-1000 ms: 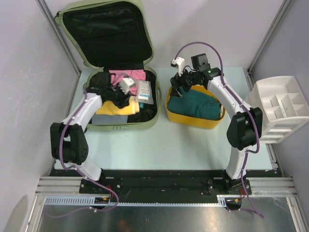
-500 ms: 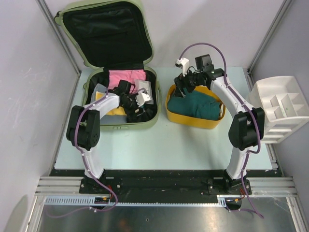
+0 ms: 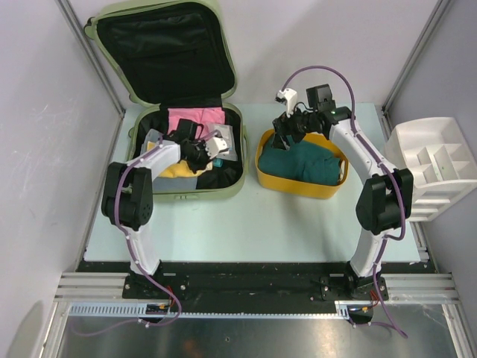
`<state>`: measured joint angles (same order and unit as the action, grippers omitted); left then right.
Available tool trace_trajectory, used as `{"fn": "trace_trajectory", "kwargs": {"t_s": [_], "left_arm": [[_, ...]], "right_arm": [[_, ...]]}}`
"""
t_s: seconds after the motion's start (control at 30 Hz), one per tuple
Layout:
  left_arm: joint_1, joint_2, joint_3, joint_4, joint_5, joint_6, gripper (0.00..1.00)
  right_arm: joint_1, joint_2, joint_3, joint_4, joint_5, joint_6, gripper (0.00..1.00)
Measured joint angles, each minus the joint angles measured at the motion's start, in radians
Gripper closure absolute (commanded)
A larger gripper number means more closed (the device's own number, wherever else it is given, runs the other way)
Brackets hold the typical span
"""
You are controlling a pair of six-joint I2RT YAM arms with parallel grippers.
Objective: Open, take out, and arrange the luggage
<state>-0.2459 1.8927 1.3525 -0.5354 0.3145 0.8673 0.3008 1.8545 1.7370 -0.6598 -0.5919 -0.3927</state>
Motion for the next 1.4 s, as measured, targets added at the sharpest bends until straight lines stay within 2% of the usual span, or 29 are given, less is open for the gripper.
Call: {"fn": "trace_trajectory", "kwargs": {"t_s": [0.37,0.47,0.5,0.6,0.73,0.83,1.03,1.23,1.4], "left_arm": [[0.096,-0.09,0.016,0.0,0.112,-0.077,1.0],[0.132,-0.135,0.032,0.002,0.164,-0.136,1.0],[0.14,-0.146,0.035,0.002,0.174,-0.149,1.0],[0.175,-0.19,0.042,0.005,0.224,-0.2,1.0],[0.194,-0.229,0.042,0.006,0.266,-0.227,1.0],[0.192,-0.231,0.042,0.008,0.3,-0.236,1.0],[0.191,-0.23,0.032,0.01,0.354,-0.23,1.0],[0.192,-0.244,-0.033,0.009,0.397,-0.195,1.0],[0.192,-0.262,-0.066,0.006,0.415,-0.165,1.0]], "right_arm": [[0.005,0.0,-0.005,0.034,-0.011,0.031,0.17],[0.011,0.0,-0.011,0.084,-0.025,0.086,0.14],[0.014,0.0,-0.018,0.106,-0.03,0.103,0.1],[0.045,0.0,-0.065,0.227,-0.042,0.155,0.03],[0.134,-0.005,-0.196,0.485,-0.039,0.141,0.0],[0.229,0.023,-0.249,0.67,-0.04,0.081,0.0],[0.366,0.161,-0.246,1.009,-0.076,-0.103,0.0],[0.396,0.345,-0.22,1.219,-0.126,-0.249,0.0],[0.395,0.476,-0.132,1.292,-0.177,-0.331,0.0]]}}
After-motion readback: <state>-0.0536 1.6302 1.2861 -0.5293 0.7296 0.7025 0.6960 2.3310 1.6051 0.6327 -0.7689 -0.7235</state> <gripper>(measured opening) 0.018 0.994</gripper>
